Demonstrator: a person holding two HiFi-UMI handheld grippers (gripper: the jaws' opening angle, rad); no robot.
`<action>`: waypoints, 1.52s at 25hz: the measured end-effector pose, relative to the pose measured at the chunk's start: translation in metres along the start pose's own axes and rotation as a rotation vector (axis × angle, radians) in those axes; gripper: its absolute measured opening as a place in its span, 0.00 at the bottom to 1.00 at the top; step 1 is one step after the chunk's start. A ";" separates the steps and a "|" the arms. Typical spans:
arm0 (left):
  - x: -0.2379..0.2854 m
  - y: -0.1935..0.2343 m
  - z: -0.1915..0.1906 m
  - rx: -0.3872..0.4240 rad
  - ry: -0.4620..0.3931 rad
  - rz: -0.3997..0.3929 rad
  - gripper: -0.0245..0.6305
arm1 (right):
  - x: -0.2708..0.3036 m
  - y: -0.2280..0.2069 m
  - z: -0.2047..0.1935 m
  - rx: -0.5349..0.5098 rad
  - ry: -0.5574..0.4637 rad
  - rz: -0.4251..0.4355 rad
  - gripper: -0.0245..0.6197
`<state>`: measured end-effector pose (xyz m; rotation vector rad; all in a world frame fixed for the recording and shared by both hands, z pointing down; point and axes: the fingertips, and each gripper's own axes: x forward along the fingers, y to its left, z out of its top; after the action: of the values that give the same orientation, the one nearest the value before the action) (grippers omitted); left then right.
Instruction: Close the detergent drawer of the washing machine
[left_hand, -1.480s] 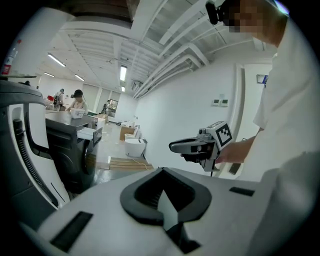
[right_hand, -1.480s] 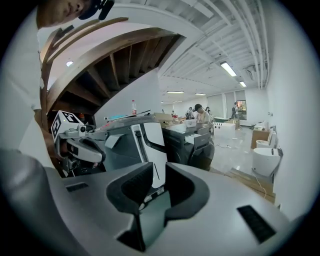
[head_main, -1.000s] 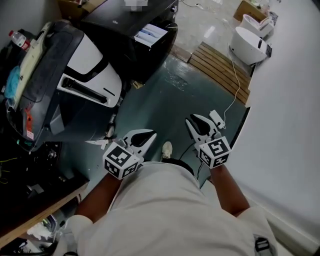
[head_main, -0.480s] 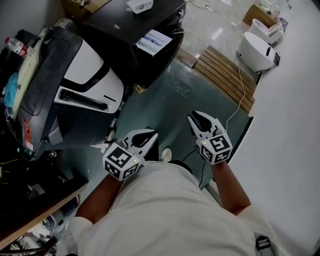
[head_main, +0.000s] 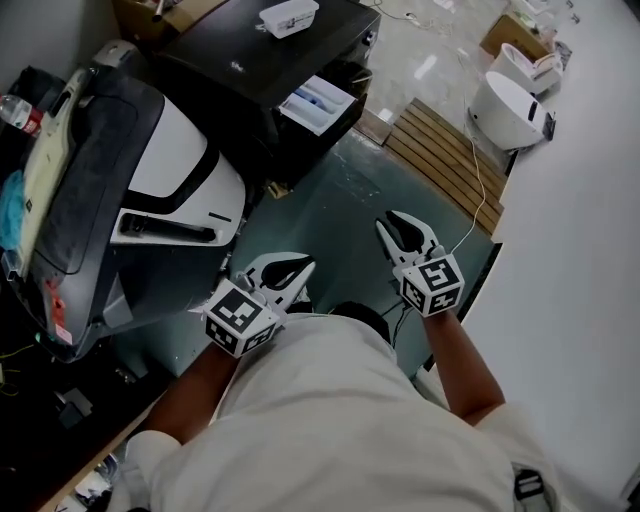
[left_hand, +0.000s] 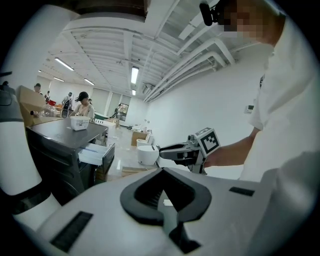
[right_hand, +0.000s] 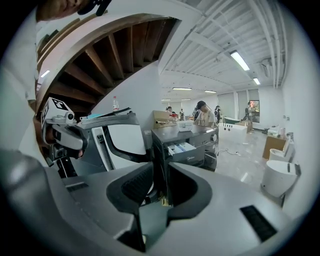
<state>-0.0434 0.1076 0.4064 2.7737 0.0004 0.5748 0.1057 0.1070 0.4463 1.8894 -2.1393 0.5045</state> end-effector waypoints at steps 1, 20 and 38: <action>0.000 0.006 0.001 0.006 0.000 -0.009 0.03 | 0.007 -0.001 0.003 -0.008 -0.001 -0.003 0.16; 0.028 0.100 0.049 -0.066 -0.037 0.099 0.03 | 0.143 -0.088 0.018 -0.079 0.041 0.046 0.17; 0.066 0.152 0.079 -0.133 -0.036 0.259 0.03 | 0.230 -0.140 0.003 -0.096 0.083 0.144 0.24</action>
<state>0.0389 -0.0563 0.4082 2.6712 -0.3959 0.5643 0.2140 -0.1172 0.5493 1.6434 -2.2138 0.4901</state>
